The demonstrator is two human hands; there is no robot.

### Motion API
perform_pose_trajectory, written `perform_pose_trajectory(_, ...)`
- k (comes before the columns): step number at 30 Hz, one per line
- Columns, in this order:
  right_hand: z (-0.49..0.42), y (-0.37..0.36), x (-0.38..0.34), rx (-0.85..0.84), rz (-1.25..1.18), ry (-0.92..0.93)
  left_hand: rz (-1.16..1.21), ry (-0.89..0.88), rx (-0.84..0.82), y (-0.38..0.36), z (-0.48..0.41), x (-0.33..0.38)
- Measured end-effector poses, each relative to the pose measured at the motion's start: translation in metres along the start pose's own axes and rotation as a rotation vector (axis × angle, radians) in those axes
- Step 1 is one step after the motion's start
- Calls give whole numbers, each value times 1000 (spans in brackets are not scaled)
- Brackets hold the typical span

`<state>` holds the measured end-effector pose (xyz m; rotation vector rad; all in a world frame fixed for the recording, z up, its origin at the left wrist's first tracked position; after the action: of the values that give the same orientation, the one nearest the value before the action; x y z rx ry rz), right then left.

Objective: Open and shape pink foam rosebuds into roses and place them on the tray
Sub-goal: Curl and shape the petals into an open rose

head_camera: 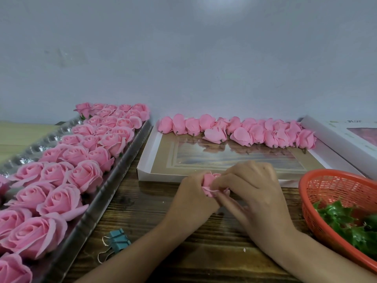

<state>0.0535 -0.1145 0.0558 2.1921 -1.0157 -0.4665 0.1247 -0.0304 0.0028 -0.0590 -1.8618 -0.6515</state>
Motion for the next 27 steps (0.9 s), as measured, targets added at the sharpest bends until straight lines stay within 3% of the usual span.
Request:
perform_pose_trajectory(9,1,5,-11,78,145,99,-18,-20,-15,0,0,-2)
perform_pose_trajectory(17,0,-1,-10,21,133,104,-45,-43,14,2,0,-7)
perform_pose_trajectory(27,1,-6,0,-73,-209,-39,-28,11,25,7,-2,-7)
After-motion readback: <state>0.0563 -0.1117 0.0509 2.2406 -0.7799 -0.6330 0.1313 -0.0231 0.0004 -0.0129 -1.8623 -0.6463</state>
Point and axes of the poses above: each hand's wrist, its own z-axis away from the middle knuckle, its own y-axis out of the back of the hand, x = y × z, the point moved 8 cm from there along -z, towards the middle knuckle, and after that the axes turned 8 degrees about -x, right-handed, at the moved point
